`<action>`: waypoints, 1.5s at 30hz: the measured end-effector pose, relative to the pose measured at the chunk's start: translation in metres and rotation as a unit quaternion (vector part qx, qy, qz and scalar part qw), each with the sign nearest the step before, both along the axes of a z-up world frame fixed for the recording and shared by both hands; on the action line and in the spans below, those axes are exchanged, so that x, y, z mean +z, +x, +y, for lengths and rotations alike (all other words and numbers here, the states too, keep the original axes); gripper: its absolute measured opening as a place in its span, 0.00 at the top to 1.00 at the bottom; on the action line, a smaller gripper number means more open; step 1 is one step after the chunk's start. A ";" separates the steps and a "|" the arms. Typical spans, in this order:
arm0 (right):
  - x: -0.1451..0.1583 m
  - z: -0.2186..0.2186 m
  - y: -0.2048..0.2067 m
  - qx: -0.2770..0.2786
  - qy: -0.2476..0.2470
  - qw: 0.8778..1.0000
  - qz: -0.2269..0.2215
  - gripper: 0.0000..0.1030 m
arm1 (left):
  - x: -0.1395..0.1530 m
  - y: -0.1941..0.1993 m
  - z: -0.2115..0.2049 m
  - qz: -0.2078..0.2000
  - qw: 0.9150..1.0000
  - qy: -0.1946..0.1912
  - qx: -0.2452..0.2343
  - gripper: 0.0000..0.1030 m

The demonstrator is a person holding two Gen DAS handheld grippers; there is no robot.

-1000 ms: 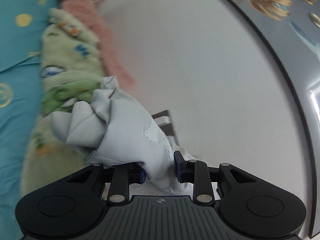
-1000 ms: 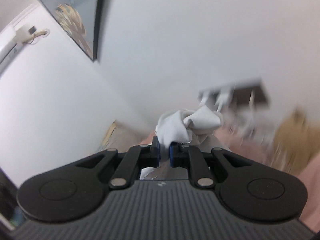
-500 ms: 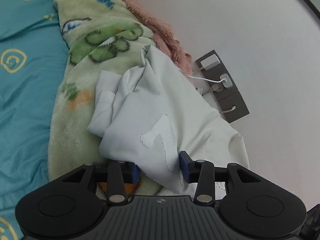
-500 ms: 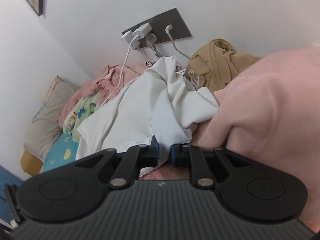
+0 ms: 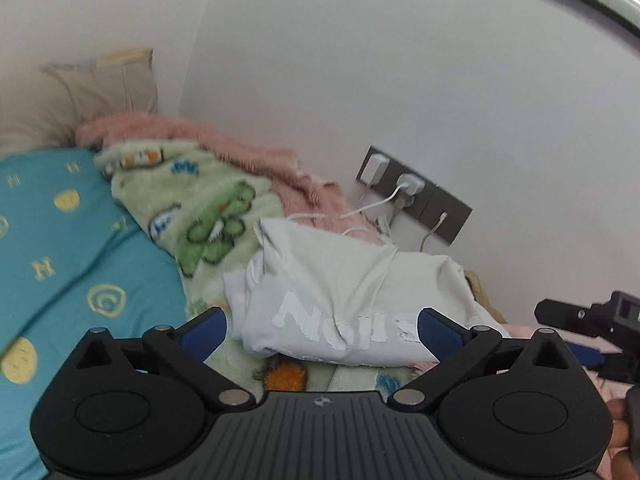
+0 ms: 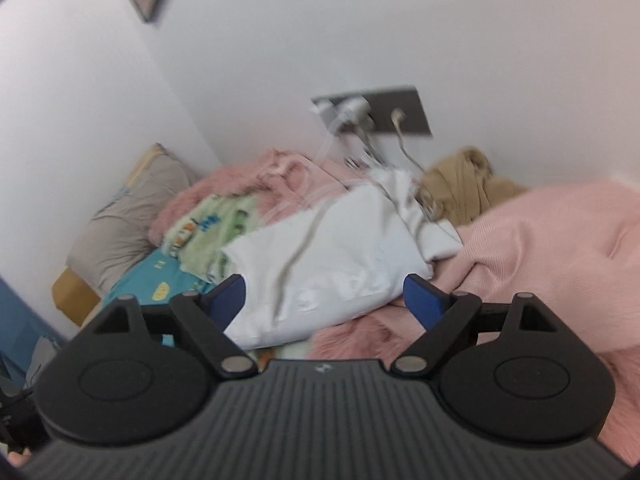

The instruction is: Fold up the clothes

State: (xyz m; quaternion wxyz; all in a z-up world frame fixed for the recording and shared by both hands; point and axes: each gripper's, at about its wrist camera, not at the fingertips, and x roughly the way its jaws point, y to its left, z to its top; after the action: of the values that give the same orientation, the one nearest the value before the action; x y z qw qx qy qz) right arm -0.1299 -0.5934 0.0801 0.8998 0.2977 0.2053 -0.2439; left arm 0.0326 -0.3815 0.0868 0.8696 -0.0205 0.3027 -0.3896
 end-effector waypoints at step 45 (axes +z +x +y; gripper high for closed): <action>0.032 0.205 -0.110 0.062 -0.238 0.967 -0.074 0.15 | 0.040 -0.198 0.181 -0.181 0.982 -0.040 0.026 0.00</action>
State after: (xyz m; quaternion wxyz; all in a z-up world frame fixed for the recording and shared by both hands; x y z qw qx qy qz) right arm -0.2398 -0.3887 0.1116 0.9709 0.0790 0.0924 -0.2065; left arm -0.1649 -0.2002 0.1270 0.9183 0.0083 0.1237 -0.3761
